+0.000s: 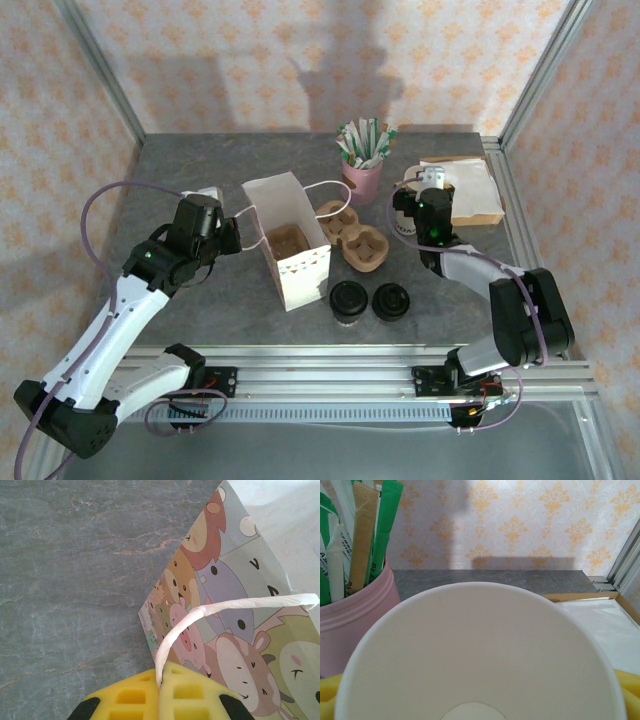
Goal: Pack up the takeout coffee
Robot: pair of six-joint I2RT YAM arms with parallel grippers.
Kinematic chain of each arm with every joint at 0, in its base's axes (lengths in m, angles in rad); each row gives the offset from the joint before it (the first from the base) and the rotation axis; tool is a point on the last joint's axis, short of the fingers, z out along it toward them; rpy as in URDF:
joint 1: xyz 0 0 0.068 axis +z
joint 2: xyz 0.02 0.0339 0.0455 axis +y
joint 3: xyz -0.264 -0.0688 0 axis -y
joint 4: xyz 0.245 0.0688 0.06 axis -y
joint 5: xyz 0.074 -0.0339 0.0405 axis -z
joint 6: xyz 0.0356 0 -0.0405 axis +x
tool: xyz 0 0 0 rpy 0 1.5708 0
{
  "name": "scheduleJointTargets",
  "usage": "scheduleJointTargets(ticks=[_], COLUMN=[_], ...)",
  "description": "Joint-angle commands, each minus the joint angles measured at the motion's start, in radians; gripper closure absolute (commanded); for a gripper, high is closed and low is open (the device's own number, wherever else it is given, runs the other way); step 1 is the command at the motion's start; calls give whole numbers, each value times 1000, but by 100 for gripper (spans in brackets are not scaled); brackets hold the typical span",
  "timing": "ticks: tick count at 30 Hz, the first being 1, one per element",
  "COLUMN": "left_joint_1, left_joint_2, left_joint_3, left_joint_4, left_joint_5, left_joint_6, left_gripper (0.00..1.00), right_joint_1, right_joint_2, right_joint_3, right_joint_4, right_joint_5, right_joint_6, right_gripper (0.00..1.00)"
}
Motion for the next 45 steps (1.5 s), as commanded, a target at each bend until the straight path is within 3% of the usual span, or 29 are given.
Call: scheduleJointTargets(ticks=[1,7,18,24,32,38,41,45], left_joint_1=[7,7,7,7,7,7,8,7], left_joint_2=[7,8,12,17,21,29,34,34], left_joint_3=[-5,-4,7,11,15,34,40,43], left_joint_4=[22,19,14,16,14,8,6,7], left_joint_5=[-7,-7,-5,-4,-6,-2,0,3], left_joint_6=[-11,-9,-10,-13,-7,-1,1,-3], left_gripper=[100,100,100,100,100,100,100,100], right_joint_1=[10,15,19,20,20,20,20,22], right_joint_2=[-11,-12,-92,-165,-302,-393,-408,-413], right_joint_3=[-22,-33,-16,68,130,284,387,483], right_joint_4=[69,60,-56,-322,-592,-913,-1090,-1284], right_joint_5=[13,5,12,17,-111,-133,-215,-382], right_joint_6=[-10,-13,38,135,226,288,304,300], right_gripper=[8,1,1,1,1,1,1,9])
